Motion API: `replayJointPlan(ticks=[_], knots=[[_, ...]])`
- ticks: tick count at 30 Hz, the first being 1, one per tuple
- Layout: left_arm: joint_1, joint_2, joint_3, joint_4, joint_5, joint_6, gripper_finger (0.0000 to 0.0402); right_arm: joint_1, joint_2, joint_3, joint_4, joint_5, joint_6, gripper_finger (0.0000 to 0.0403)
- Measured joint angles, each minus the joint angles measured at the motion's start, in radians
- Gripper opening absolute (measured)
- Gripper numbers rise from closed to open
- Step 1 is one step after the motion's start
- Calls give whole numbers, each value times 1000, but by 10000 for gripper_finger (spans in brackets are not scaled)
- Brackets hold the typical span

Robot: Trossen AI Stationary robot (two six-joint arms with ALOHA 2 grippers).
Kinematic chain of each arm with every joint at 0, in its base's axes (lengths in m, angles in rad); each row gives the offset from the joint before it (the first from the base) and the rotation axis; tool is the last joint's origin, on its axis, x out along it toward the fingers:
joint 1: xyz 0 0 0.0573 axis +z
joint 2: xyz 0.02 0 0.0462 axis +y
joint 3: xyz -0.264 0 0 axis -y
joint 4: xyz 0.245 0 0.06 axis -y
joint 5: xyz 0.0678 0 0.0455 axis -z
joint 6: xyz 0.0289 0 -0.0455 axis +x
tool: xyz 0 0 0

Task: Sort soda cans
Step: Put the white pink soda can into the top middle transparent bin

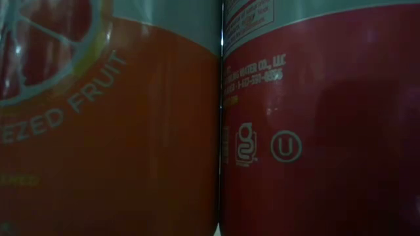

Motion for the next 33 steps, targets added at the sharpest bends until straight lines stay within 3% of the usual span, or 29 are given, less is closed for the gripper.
replayJointPlan(ticks=[21, 33], knots=[[0, 0, 0, 0, 1, -1, 375, -37, -2, 0, -87, 128, -20, 371], [0, 0, 0, 0, 5, 2, 375, -80, -2, 0, -62, 105, -46, 371]])
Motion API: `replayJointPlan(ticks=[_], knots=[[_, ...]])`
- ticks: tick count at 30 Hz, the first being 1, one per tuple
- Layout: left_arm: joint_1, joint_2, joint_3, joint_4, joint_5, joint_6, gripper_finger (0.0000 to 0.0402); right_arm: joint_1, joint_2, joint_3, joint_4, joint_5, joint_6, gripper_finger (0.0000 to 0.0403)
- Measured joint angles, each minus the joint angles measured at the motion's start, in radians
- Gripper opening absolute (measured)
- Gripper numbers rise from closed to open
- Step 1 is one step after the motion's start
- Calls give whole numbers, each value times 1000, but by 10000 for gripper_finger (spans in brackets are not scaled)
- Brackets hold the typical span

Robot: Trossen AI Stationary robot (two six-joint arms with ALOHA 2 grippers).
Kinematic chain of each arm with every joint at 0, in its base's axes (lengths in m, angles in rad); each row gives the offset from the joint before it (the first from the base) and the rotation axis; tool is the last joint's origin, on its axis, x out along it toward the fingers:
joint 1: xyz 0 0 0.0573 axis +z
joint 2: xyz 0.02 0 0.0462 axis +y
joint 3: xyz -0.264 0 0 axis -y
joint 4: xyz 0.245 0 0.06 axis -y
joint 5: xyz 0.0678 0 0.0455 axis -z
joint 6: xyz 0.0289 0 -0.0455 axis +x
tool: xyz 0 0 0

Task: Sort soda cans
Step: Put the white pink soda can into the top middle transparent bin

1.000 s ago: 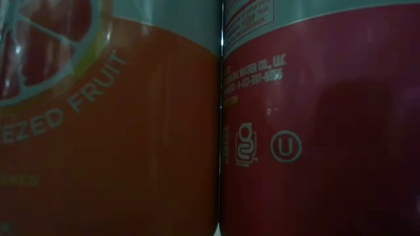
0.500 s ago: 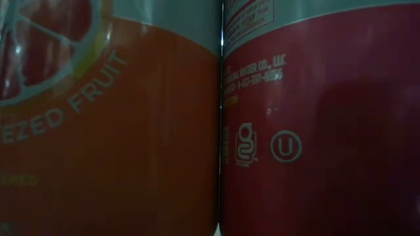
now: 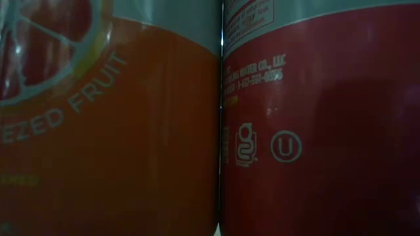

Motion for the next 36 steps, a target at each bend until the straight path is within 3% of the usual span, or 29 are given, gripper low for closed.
replayJointPlan(ticks=[8, 12, 21, 25, 33, 36], knots=[[0, 1, 0, 0, 0, -2, 375, 0, 0, 0, -4, -111, -30, 371], [0, 1, 0, 0, 1, -3, 375, 0, 0, 0, -2, -38, -26, 371], [0, 1, 0, -1, 14, -6, 375, -6, 2, -1, 16, -6, -30, 365], [0, 1, 0, -2, 26, -7, 375, -13, 2, -1, 18, 0, -33, 338], [0, 1, 0, -2, 26, -10, 375, -20, 2, -1, 13, -1, -37, 247], [0, 0, 0, -2, 26, -10, 375, -18, 2, -1, 14, 2, -50, 244]])
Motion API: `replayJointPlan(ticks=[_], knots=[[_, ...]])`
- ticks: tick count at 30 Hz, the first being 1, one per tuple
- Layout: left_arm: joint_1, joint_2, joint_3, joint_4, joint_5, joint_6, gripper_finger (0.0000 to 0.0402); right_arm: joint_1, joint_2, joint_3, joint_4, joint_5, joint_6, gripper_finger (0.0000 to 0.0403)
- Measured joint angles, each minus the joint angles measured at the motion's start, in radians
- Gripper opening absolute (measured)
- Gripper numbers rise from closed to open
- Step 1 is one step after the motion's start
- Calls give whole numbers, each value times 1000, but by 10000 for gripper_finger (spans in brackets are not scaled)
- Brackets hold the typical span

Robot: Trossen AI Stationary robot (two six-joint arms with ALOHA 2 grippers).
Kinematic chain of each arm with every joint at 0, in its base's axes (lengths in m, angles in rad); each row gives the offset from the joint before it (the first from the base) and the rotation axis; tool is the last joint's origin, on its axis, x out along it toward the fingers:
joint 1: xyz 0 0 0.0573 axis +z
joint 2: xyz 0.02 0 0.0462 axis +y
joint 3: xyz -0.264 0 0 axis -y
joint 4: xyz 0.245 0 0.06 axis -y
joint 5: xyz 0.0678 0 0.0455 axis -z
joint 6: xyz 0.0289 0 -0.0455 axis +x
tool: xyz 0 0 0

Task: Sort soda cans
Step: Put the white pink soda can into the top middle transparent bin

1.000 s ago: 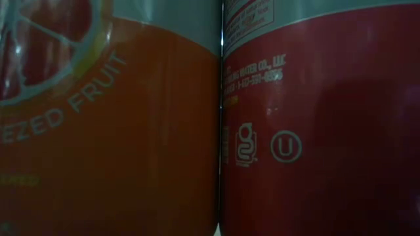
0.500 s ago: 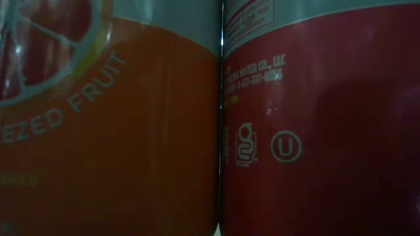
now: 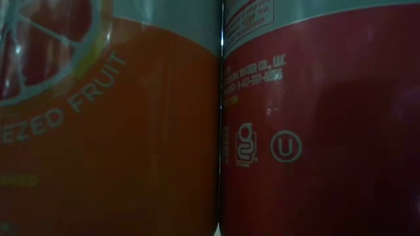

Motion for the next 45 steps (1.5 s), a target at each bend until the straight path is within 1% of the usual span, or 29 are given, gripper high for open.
replayJointPlan(ticks=[5, 10, 15, 23, 31, 39, 45], knots=[[0, -1, 0, 0, 0, 0, 375, 2, -3, 0, -5, 0, -18, 244], [0, -1, 0, 0, 0, 8, 375, 20, -38, 0, -24, -11, -24, 244], [0, -1, 0, 0, 0, 9, 375, 76, -90, 0, -23, -9, -30, 244], [0, -1, 0, 0, 0, 11, 375, 231, -151, 0, -22, -2, -35, 244], [0, 0, 0, 0, 0, -1, 375, 439, -162, 0, -13, -3, -83, 244], [0, 0, 0, 0, 0, -6, 375, 623, -162, 0, 81, -3, -130, 245], [0, 0, 0, 0, 0, -8, 375, 720, -162, 0, 157, -13, -214, 245]])
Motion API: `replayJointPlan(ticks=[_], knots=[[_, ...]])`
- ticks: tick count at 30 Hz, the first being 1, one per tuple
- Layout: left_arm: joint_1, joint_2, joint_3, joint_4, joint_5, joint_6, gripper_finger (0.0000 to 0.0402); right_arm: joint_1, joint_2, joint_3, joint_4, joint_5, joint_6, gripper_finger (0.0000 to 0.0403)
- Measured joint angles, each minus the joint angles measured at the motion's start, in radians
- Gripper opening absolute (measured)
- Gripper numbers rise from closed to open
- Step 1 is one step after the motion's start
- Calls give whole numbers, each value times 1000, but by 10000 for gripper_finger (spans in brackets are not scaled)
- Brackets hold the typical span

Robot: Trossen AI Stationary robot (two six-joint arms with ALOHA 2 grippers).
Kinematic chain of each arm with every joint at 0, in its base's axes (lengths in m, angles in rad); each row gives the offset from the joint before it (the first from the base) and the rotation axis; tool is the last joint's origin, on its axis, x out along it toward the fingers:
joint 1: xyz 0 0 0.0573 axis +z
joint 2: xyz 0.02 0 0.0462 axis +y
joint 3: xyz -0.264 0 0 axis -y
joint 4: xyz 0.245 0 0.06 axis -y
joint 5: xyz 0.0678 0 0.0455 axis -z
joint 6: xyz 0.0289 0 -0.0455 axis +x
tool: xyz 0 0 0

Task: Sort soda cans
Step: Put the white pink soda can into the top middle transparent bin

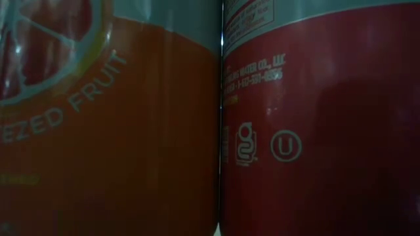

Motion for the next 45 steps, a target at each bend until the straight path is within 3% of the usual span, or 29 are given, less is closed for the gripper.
replayJointPlan(ticks=[3, 10, 17, 32, 45], knots=[[0, 0, 0, 0, 0, -6, 375, 43, 0, 0, 38, 8, -44, 245], [0, 0, 0, 0, 0, -7, 375, 127, 0, 0, 74, 148, -151, 245], [0, 0, 0, 0, 0, -7, 375, 154, 0, 0, 237, 240, -325, 245], [0, 1, 0, 0, 0, -7, 375, 179, 0, 2, 446, 232, -532, 245], [0, 1, 0, 0, 0, -7, 375, 251, -3, 105, 479, 78, -546, 245]])
